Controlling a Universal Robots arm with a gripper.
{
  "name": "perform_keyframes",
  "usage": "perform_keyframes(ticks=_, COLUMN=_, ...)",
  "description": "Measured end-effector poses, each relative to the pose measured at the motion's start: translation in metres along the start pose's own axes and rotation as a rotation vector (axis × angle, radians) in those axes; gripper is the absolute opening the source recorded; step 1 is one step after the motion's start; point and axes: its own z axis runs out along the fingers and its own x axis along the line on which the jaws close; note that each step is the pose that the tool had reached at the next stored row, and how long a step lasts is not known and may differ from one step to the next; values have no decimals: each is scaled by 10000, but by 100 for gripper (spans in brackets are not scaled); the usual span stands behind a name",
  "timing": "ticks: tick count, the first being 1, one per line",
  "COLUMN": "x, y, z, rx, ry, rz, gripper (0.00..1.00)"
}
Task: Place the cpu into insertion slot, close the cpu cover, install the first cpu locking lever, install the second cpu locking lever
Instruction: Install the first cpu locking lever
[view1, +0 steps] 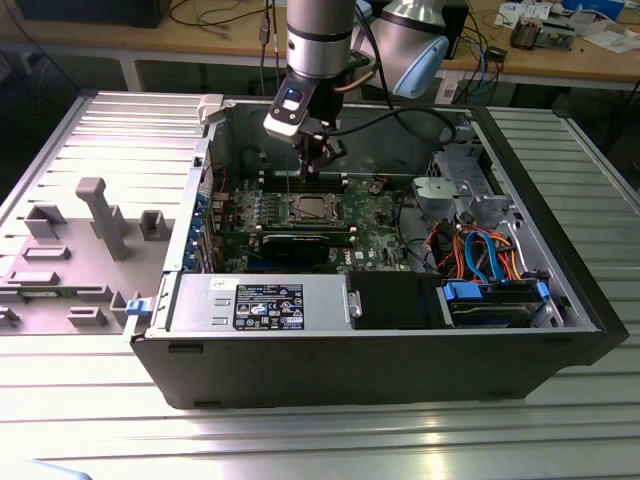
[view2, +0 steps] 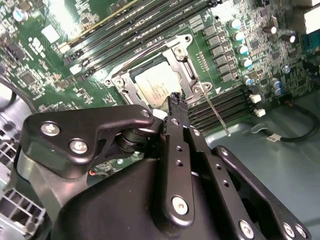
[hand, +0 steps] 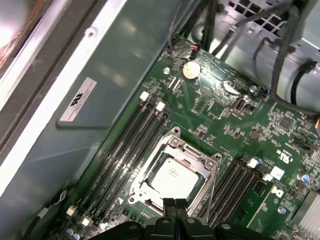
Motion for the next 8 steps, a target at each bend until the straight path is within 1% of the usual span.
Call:
perform_keyframes(ticks=5, x=0, y=0, z=5, rx=3, ry=-1, rz=-717, gripper=11)
perform_keyframes(ticks=7, x=0, y=0, z=9, rx=4, ry=-1, rz=-1166, gripper=11)
perform_keyframes(ticks=8, x=2, y=-4, z=10, rx=4, ry=-1, rz=-1254, gripper=11)
